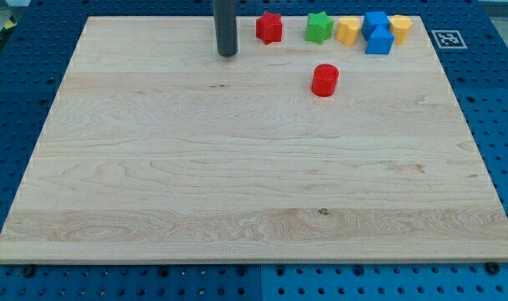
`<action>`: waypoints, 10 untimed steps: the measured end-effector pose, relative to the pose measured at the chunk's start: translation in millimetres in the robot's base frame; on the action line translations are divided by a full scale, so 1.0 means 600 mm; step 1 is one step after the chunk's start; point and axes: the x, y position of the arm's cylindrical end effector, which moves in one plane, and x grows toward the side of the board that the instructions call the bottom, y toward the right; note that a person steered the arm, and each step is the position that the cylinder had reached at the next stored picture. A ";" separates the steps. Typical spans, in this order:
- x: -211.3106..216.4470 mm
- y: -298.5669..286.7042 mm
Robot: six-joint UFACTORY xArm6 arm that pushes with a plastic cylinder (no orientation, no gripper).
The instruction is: Slide the red circle closer to the green circle
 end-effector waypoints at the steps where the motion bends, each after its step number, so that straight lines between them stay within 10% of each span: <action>1: 0.074 0.040; 4: 0.176 0.305; 10: 0.095 0.186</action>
